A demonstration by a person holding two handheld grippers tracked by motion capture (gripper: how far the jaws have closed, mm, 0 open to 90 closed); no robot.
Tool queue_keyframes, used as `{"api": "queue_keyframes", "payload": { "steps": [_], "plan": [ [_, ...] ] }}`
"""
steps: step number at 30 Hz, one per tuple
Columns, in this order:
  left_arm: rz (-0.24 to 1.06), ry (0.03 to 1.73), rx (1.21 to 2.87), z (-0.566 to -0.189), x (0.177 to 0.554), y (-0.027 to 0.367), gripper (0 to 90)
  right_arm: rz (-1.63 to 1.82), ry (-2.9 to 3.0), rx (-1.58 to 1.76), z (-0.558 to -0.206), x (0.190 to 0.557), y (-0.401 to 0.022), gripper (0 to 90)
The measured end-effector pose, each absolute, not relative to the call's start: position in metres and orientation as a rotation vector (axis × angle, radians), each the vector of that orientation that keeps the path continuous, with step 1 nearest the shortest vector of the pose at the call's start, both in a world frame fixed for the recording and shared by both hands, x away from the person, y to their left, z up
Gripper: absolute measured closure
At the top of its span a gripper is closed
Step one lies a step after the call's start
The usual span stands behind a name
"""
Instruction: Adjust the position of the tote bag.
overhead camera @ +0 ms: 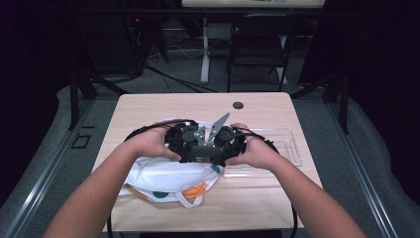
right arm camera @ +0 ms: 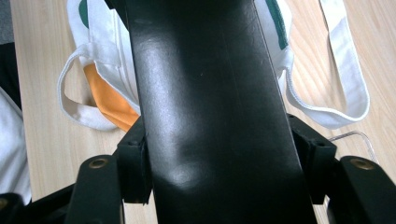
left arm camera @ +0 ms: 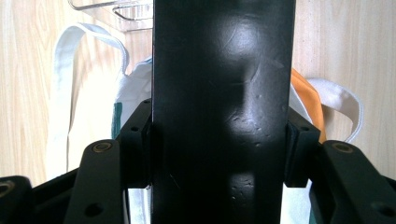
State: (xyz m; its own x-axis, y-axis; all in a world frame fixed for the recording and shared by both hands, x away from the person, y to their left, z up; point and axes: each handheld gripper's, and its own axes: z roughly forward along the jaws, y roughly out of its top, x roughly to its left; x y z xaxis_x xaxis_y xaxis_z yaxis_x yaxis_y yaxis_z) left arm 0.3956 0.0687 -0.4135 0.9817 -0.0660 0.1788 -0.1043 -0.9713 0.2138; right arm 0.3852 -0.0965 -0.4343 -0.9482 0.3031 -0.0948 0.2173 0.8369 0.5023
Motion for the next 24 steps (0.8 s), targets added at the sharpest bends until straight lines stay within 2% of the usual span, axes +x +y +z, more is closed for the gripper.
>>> {"api": "queue_keyframes", "payload": {
  "steps": [24],
  "plan": [
    [0.239,-0.079,2.836,-0.41,0.3958,0.0748,37.4,0.783,2.884,0.405,-0.4362,0.3858,-0.0991,40.4]
  ]
}}
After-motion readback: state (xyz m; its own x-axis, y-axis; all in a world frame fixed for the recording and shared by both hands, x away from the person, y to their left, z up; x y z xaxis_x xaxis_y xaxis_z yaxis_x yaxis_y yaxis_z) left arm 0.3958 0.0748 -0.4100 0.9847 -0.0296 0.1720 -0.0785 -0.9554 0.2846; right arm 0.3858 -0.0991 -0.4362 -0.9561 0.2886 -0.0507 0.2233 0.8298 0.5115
